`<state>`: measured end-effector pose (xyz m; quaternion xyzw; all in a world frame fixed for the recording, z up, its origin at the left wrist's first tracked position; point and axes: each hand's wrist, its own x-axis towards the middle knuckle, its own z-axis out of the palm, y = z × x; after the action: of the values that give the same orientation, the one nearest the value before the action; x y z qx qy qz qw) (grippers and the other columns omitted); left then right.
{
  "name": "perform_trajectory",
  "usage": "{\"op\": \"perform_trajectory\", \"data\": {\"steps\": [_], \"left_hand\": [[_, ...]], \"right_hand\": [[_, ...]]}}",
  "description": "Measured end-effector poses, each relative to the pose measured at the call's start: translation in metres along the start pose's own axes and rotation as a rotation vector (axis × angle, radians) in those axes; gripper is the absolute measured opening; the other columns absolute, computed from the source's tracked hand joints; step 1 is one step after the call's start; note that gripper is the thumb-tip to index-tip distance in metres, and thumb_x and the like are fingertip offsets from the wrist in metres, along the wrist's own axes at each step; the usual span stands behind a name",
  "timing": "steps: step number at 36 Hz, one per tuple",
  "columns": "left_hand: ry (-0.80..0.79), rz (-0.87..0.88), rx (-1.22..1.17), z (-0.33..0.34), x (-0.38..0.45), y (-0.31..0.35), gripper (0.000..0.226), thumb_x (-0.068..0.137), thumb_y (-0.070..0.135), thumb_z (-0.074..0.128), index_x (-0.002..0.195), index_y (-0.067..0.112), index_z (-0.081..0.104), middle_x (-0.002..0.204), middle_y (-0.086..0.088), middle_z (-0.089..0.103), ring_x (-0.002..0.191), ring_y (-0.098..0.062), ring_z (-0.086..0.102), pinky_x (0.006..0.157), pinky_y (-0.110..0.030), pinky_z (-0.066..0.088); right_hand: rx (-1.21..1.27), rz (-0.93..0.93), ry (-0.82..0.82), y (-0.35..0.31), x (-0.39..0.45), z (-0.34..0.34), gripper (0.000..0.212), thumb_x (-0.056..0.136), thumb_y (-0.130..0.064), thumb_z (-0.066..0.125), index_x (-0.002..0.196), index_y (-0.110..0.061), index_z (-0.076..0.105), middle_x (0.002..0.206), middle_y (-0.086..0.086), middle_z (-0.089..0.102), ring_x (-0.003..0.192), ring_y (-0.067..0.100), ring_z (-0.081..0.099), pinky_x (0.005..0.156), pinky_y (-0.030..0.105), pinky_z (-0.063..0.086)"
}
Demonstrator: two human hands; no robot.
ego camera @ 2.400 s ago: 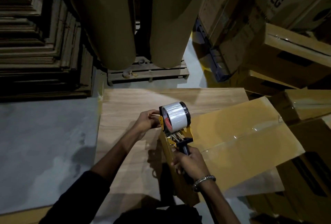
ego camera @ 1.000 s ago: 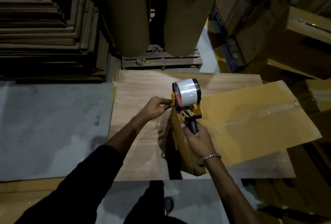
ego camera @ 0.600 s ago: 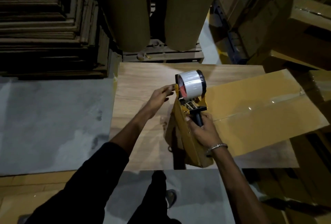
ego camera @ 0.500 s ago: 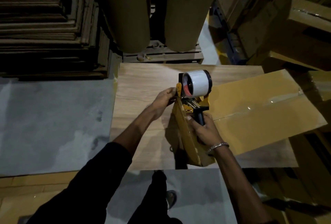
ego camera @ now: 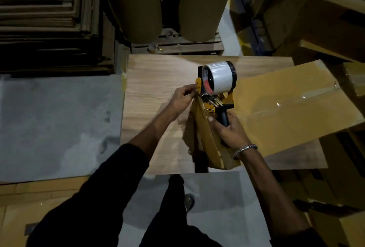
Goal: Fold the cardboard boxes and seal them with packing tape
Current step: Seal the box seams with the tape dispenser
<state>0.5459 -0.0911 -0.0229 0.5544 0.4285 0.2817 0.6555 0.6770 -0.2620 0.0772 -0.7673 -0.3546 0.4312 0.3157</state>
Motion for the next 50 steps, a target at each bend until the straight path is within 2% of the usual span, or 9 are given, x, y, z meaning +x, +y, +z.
{"op": "perform_trajectory", "data": {"steps": [4,8,18,24,30,34,38,45,50], "left_hand": [[0.019,0.081,0.084,0.000,0.001,0.003,0.018,0.102,0.008,0.064,0.116,0.008,0.076,0.113,-0.010,0.077,0.103,-0.017,0.072,0.097,-0.033,0.057],[0.037,0.116,0.119,0.001,-0.006,0.005,0.019,0.104,0.012,0.064,0.117,0.004,0.076,0.111,-0.010,0.077,0.101,-0.012,0.071,0.091,-0.028,0.057],[0.034,0.147,0.112,0.002,-0.006,0.003,0.025,0.102,0.015,0.065,0.118,-0.001,0.075,0.110,-0.007,0.075,0.092,0.007,0.067,0.089,-0.025,0.052],[0.054,0.173,0.084,0.003,-0.011,0.012,0.017,0.102,0.015,0.068,0.112,0.010,0.080,0.111,-0.001,0.079,0.102,-0.003,0.071,0.091,-0.022,0.053],[0.249,0.377,0.440,0.006,-0.026,0.024,0.013,0.091,0.029,0.076,0.101,0.023,0.083,0.098,0.009,0.074,0.092,-0.009,0.066,0.082,-0.037,0.056],[0.015,0.489,0.540,0.014,-0.035,0.018,0.030,0.100,0.017,0.060,0.126,0.011,0.074,0.132,-0.009,0.068,0.123,-0.026,0.062,0.104,-0.046,0.051],[-0.151,0.481,0.507,0.015,-0.042,0.001,0.045,0.112,0.018,0.045,0.156,0.009,0.046,0.170,-0.008,0.026,0.156,-0.022,0.031,0.125,-0.039,0.033],[-0.118,0.397,0.511,0.023,-0.045,-0.002,0.051,0.116,0.033,0.030,0.166,0.025,0.025,0.176,0.004,0.002,0.159,-0.006,0.010,0.126,-0.032,0.024],[-0.051,0.340,0.523,0.029,-0.052,0.002,0.052,0.116,0.041,0.027,0.166,0.030,0.023,0.176,0.010,-0.001,0.157,-0.004,0.012,0.125,-0.046,0.032]], "right_hand": [[-0.055,-0.020,0.027,0.000,-0.010,-0.001,0.019,0.096,-0.037,0.073,0.089,-0.031,0.056,0.119,0.006,0.055,0.084,0.007,0.057,0.066,0.020,0.043],[-0.113,0.002,0.022,0.009,-0.018,-0.001,0.029,0.095,-0.040,0.073,0.085,-0.015,0.062,0.078,0.004,0.060,0.065,0.018,0.055,0.062,0.032,0.043],[-0.152,0.077,-0.021,0.017,-0.046,-0.003,0.014,0.095,-0.038,0.070,0.099,-0.026,0.064,0.091,0.004,0.073,0.084,0.025,0.070,0.077,0.043,0.058],[-0.101,0.148,-0.004,0.036,-0.069,-0.006,0.013,0.094,-0.029,0.073,0.091,-0.019,0.066,0.075,0.011,0.074,0.067,0.027,0.069,0.062,0.038,0.054],[-0.024,0.162,-0.013,0.032,-0.071,-0.009,0.003,0.093,-0.009,0.072,0.091,-0.009,0.071,0.055,-0.001,0.064,0.048,0.011,0.059,0.052,0.027,0.047],[-0.025,0.169,-0.016,0.035,-0.070,-0.008,0.008,0.091,-0.007,0.069,0.088,-0.013,0.072,0.057,0.001,0.064,0.052,0.019,0.058,0.059,0.036,0.047],[-0.027,0.147,-0.014,0.033,-0.071,-0.005,0.014,0.093,-0.007,0.067,0.087,-0.020,0.072,0.057,-0.001,0.066,0.059,0.022,0.064,0.062,0.036,0.052],[0.027,0.183,-0.017,0.047,-0.100,-0.007,0.008,0.096,-0.010,0.067,0.093,-0.018,0.071,0.059,-0.001,0.064,0.052,0.011,0.055,0.057,0.030,0.042],[-0.001,0.194,-0.019,0.063,-0.117,-0.008,0.010,0.097,-0.008,0.066,0.092,-0.016,0.070,0.058,0.002,0.065,0.049,0.004,0.056,0.061,0.030,0.042]]}}
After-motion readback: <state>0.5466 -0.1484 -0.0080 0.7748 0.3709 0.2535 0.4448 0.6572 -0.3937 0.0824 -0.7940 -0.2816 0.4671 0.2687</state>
